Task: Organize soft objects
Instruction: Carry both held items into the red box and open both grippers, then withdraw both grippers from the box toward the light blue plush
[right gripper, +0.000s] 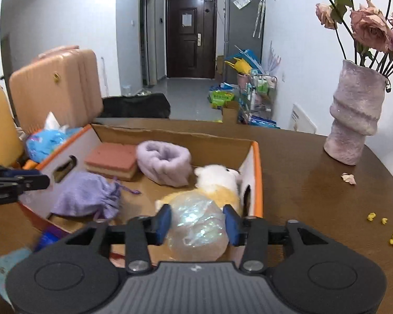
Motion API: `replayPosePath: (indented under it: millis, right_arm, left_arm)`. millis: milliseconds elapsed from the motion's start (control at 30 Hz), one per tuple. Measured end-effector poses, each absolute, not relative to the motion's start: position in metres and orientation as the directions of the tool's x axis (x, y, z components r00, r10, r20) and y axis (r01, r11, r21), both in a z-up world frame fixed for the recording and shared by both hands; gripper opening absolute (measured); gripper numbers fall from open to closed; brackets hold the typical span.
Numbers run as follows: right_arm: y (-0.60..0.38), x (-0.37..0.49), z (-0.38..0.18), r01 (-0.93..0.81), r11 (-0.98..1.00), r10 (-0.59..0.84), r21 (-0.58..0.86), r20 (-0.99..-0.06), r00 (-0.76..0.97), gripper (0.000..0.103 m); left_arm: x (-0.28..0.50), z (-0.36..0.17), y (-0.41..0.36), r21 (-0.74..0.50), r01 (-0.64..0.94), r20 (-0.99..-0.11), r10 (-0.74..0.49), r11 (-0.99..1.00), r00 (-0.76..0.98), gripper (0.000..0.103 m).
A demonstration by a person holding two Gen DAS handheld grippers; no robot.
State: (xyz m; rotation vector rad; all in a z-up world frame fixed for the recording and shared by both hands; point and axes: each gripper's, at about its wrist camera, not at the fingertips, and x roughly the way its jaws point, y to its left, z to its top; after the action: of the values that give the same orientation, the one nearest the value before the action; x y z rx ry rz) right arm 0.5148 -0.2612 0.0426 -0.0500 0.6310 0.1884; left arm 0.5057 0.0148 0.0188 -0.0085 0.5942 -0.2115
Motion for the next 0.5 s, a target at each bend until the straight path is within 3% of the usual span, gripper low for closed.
replayPosePath:
  millis: [100, 367, 500]
  right_arm:
    - [-0.265, 0.517, 0.043, -0.183, 0.983, 0.148, -0.002, -0.578, 0.803, 0.077]
    - [-0.276, 0.496, 0.084, -0.162, 0.987, 0.143, 0.006, -0.499, 0.855, 0.078]
    - [-0.279, 0.474, 0.101, -0.173, 0.985, 0.158, 0.011, -0.468, 0.869, 0.078]
  left_arm:
    - [0.507, 0.020, 0.018, -0.071, 0.194, -0.541, -0.201, 0.978, 0.817, 0.053]
    - [0.491, 0.054, 0.028, -0.091, 0.164, -0.496, -0.187, 0.982, 0.848, 0.065]
    - [0.466, 0.076, 0.033, -0.099, 0.139, -0.449, -0.169, 0.985, 0.877, 0.078]
